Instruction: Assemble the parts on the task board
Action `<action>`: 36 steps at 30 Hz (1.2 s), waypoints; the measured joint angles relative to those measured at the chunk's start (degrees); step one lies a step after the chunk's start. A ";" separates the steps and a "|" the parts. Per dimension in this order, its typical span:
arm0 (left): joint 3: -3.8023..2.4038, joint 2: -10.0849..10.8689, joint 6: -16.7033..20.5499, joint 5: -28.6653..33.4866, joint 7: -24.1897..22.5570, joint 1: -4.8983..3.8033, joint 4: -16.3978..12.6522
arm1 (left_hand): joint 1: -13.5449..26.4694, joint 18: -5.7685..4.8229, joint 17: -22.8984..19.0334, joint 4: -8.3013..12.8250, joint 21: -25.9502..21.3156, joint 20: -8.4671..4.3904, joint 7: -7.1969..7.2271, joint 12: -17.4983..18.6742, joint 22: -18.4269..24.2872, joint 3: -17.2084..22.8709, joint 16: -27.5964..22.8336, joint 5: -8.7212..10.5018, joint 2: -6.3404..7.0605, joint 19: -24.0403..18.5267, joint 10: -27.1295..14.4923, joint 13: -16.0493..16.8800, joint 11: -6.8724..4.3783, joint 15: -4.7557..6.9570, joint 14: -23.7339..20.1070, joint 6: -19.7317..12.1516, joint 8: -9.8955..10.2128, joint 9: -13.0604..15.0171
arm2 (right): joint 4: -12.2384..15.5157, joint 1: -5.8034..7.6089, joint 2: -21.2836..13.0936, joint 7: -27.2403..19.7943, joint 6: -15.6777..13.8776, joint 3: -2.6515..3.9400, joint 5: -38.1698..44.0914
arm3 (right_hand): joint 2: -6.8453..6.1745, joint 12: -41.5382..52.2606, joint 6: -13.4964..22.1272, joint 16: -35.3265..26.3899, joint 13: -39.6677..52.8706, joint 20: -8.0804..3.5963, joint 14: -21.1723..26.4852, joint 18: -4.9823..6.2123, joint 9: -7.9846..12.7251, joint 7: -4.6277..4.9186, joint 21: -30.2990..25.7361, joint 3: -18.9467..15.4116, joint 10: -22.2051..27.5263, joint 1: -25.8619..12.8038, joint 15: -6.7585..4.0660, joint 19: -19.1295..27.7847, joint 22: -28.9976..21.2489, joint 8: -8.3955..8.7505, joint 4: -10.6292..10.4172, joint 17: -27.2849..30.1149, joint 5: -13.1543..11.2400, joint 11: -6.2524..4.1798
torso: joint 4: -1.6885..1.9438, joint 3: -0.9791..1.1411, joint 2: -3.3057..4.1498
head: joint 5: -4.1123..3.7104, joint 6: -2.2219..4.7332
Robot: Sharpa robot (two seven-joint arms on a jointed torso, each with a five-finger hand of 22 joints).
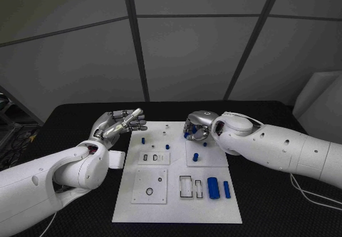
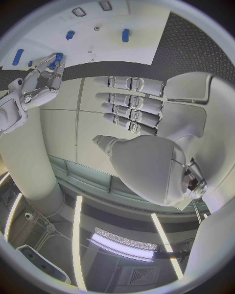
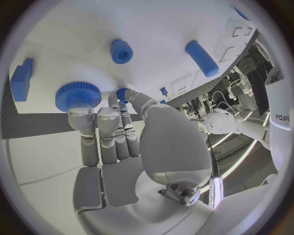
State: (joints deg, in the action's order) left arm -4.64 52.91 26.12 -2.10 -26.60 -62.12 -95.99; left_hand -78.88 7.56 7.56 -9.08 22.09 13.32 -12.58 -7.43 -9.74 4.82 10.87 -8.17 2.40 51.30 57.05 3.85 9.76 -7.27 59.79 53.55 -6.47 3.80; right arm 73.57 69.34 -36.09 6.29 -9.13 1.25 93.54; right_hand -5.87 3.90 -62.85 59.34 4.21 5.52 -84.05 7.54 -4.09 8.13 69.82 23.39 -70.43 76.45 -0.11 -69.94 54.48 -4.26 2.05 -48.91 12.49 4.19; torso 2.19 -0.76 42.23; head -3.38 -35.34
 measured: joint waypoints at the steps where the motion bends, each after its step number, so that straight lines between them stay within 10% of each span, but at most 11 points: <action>1: 0.00 0.00 -0.01 0.00 0.01 0.00 0.00 | 0.00 0.00 0.00 0.00 0.00 0.00 0.00 0.00 0.00 0.00 0.00 0.00 0.00 0.00 0.00 0.00 0.00 0.00 0.00 0.00 0.00 0.00 | -0.11 0.02 0.09 0.00 0.00 0.01 0.01 | 0.00 0.00 -0.10 0.36 0.00 -0.18 0.00 0.00 0.01 -0.08 0.22 0.18 -0.01 0.00 0.00 -0.18 0.31 0.01 -0.01 -0.34 0.00 0.01 | 0.00 0.01 0.02 | -0.01 -0.03; 22: 0.00 0.27 -0.26 -0.04 0.35 -0.01 0.37 | 0.00 0.00 -0.01 0.00 0.00 0.00 0.00 0.21 0.01 0.00 0.00 0.00 0.00 0.00 -0.01 0.01 0.01 0.00 0.00 0.00 0.00 0.01 | 1.74 1.01 0.18 0.67 -4.91 -0.03 -0.04 | -0.41 0.00 -1.70 4.38 0.18 -0.09 0.00 -0.90 -0.10 -0.25 2.75 1.69 -1.13 0.39 -0.42 -1.34 4.13 -0.11 -0.52 -4.08 -0.24 -0.30 | -0.07 0.07 0.17 | 0.29 0.88; 36: 0.00 0.09 -0.47 -0.05 0.48 -0.02 0.63 | 0.00 0.00 0.03 0.00 0.00 0.00 0.00 0.21 0.02 0.00 0.00 0.00 0.00 -0.01 -0.01 0.01 0.01 0.00 0.00 -0.01 0.00 0.01 | -5.66 2.06 7.79 2.14 -10.32 -0.03 -0.46 | -0.71 0.00 -1.71 5.04 0.17 -0.09 0.00 -0.89 -0.09 -0.24 3.18 1.92 -1.12 0.22 -0.42 -1.34 4.39 -0.03 -0.75 -4.55 -0.35 -0.29 | 0.33 0.07 0.53 | 0.30 1.69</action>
State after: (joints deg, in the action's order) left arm -4.64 53.01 25.64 -2.14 -26.12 -62.14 -95.36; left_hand -78.88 7.56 7.59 -9.08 22.09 13.31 -12.59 -7.22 -9.73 4.82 10.87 -8.17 2.40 51.29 57.04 3.86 9.77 -7.27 59.79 53.55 -6.48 3.81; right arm 67.90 71.40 -28.30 8.42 -19.46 1.22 93.09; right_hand -6.57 3.91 -64.56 64.38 4.39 5.42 -84.05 6.65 -4.18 7.89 73.01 25.31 -71.55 76.68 -0.53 -71.28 58.87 -4.30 1.30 -53.46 12.14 3.89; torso 2.52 -0.69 42.75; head -3.09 -33.65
